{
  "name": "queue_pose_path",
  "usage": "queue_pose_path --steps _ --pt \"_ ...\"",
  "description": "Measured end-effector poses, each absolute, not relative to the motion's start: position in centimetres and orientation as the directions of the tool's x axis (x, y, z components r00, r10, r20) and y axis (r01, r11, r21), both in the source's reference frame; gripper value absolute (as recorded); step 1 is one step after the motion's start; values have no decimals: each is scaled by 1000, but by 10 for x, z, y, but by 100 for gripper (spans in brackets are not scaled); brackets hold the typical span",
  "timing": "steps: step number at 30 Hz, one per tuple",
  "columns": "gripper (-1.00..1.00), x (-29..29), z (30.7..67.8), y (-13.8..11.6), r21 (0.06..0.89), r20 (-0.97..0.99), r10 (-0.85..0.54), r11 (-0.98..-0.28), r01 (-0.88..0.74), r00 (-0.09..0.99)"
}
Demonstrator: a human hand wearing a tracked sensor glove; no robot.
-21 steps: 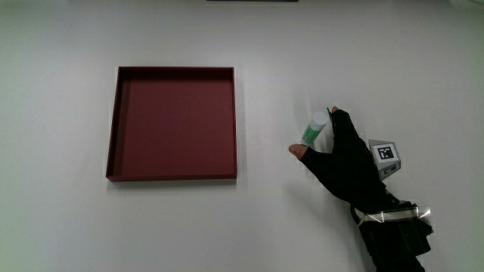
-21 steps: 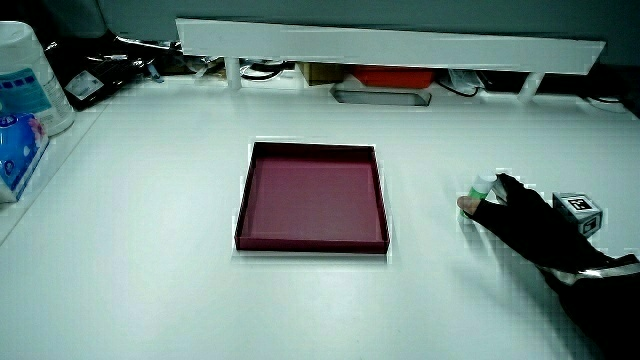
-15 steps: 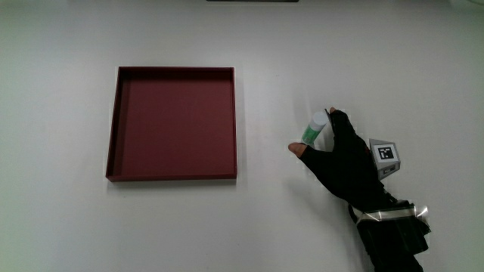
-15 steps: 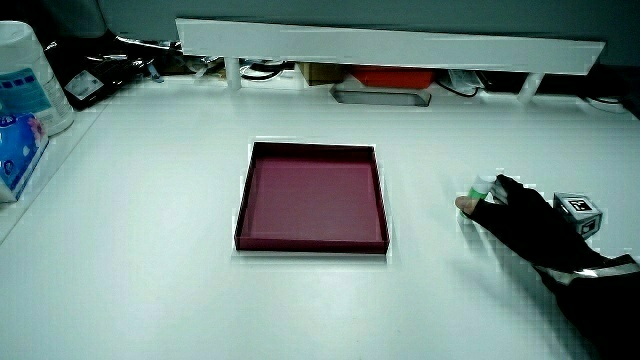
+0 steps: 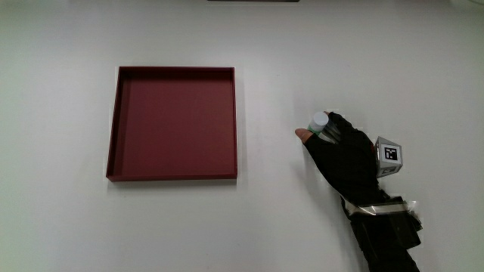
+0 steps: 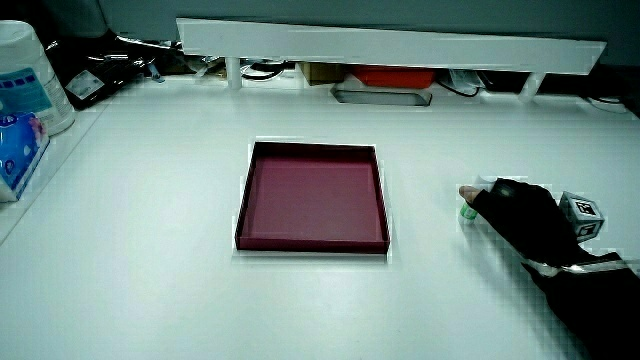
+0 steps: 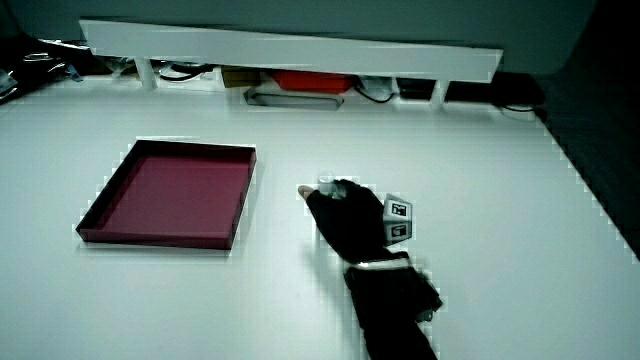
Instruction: Pick glue stick
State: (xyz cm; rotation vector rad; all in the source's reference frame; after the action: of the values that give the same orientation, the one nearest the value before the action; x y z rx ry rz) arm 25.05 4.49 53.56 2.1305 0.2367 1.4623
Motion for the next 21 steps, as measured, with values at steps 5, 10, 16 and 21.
queue_pose_path --steps 5,10,16,21 --pt "0 246 546 35 518 824 438 -840 -165 360" --pt "0 239 548 26 533 816 452 -830 -165 360" --pt "0 237 553 25 517 827 447 -843 -148 342" --pt "9 241 554 28 472 861 433 -876 -98 268"
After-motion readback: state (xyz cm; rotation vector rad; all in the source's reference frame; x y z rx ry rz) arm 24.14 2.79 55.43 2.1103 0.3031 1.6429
